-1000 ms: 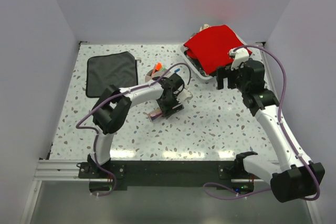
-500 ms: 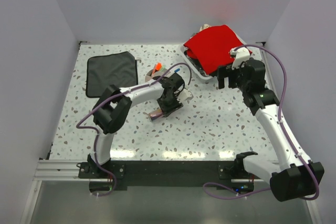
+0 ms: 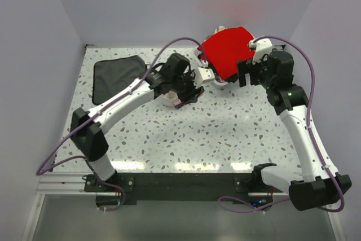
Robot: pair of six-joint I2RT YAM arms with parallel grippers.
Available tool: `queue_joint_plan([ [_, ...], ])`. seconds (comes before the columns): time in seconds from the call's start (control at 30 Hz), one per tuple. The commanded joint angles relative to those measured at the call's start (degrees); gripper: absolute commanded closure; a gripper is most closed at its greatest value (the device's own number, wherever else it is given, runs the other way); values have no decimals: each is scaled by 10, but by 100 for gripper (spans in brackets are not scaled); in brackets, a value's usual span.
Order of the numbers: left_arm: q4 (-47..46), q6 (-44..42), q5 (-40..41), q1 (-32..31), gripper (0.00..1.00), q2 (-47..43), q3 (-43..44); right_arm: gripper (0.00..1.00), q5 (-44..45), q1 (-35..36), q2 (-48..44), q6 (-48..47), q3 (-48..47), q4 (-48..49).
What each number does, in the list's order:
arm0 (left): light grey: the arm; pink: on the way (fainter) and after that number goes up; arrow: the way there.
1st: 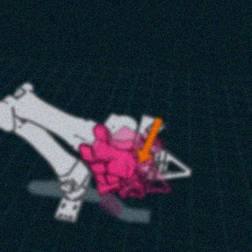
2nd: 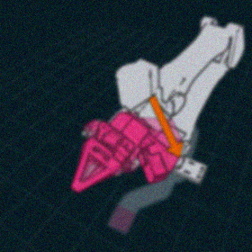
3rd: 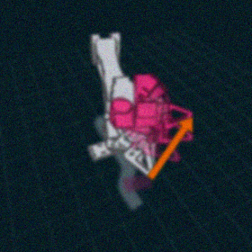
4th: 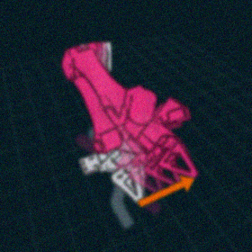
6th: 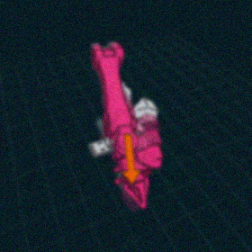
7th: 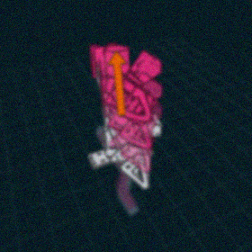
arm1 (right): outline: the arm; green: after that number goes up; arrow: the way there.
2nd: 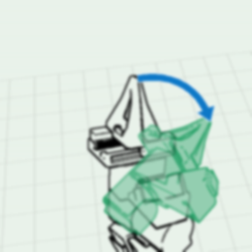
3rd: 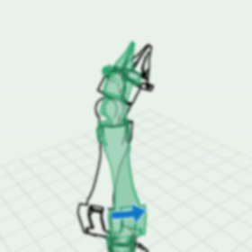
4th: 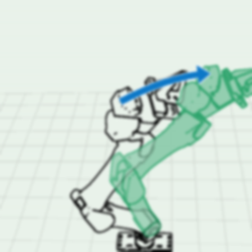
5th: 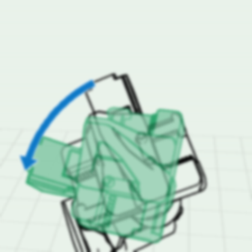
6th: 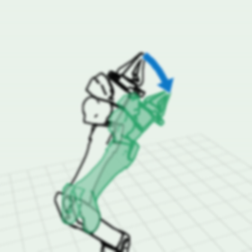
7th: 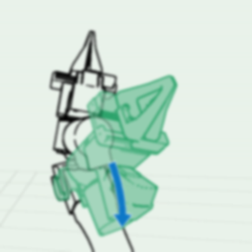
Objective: Sort the stationery into containers
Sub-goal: Pick up the stationery from the center of the board, then place the stationery in the storage box.
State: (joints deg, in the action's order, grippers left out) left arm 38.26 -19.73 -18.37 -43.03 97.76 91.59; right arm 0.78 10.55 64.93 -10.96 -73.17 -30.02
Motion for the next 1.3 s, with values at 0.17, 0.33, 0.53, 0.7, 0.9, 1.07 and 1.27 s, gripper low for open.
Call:
queue_joint_plan([
  [0.17,-518,77,-56,113,100,-122,-184,6,36,-1,30,-65,-82,-74],
  [0.33,-811,87,-25,131,100,-144,-364,6,43,-3,48,-73,-95,-69],
  [0.53,-960,129,-10,135,100,-118,-410,6,48,-4,57,-84,-103,-77],
  [0.7,-970,132,6,136,100,-108,-419,6,47,-6,55,-83,-86,-72],
  [0.9,-986,132,16,137,100,-83,-432,6,48,-6,58,-83,-76,-67],
  [1.07,-999,135,23,142,100,-57,-434,6,48,-6,71,-86,-87,-72],
  [1.27,-1001,133,29,155,100,-33,-428,6,47,-7,79,-85,-84,-68],
])
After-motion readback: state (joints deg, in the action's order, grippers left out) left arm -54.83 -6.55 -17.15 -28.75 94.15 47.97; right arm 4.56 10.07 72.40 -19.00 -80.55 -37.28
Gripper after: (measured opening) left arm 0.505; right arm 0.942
